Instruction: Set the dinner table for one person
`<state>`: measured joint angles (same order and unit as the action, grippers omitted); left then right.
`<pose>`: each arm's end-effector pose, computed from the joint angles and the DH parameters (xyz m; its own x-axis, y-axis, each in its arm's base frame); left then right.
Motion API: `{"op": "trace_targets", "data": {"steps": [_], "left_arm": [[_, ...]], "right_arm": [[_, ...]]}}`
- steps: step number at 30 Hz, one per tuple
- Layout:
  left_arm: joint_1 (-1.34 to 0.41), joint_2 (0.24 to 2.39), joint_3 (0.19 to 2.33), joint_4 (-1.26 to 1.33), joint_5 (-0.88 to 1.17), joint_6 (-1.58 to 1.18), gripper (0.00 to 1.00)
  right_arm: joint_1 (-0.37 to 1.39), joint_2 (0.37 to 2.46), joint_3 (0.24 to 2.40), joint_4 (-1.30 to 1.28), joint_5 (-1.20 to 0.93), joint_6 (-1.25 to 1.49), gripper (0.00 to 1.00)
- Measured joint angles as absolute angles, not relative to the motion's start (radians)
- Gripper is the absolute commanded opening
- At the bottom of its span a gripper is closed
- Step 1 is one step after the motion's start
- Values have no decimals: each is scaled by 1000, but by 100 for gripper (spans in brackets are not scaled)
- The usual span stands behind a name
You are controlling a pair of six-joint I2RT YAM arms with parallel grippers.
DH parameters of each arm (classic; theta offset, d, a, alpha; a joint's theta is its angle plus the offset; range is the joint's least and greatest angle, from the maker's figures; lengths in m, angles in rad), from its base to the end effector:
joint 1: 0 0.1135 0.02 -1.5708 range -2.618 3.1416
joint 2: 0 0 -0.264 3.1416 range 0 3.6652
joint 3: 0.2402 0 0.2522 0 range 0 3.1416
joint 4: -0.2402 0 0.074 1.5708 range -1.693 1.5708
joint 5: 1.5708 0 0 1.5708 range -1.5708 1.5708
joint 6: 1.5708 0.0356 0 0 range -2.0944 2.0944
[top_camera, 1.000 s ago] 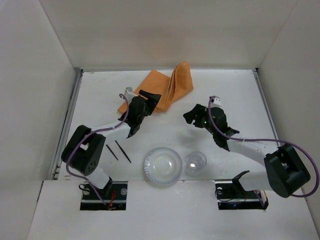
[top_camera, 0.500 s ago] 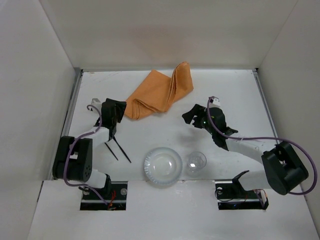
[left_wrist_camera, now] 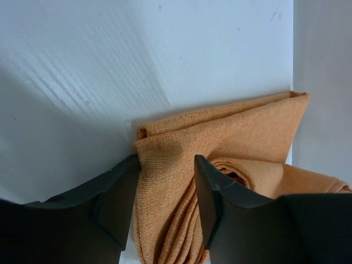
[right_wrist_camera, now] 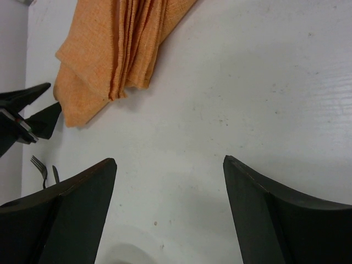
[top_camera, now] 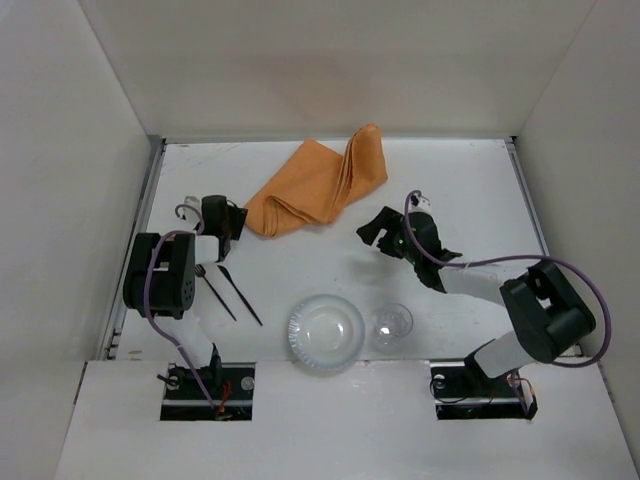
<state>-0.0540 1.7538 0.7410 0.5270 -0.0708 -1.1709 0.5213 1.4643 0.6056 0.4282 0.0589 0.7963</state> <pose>0.3451 -0.0161 0.1459 -0.1736 -0.9108 -0.3747 -0.4328 0.4123 -0.8017 0.2586 0.1461 0.1841 -0.5753 0.4925 -0.6531 -0.0566 0.7726 0.6324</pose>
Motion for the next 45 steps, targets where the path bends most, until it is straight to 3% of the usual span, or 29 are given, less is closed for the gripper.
{"op": "trace_targets", "data": {"steps": [4,9,18,36,38,40,45], "left_arm": [[-55,1776,730,553,-68,-1180,18],[-57,1777,658,653,-54,-1215,8],[-62,1747,496,840,4,-1286,8],[-62,1739,452,893,57,-1298,8],[-61,1740,451,897,64,-1299,8],[-61,1743,451,902,71,-1299,8],[-59,1748,451,909,81,-1299,8]], "right_arm": [[524,1575,687,436,59,852,82],[525,1721,790,453,59,918,81],[527,1918,945,485,56,1029,77],[583,2011,1050,505,61,1075,75],[582,2012,1057,500,58,1082,68],[582,2012,1070,483,55,1089,50],[582,2013,1102,447,51,1104,21]]}}
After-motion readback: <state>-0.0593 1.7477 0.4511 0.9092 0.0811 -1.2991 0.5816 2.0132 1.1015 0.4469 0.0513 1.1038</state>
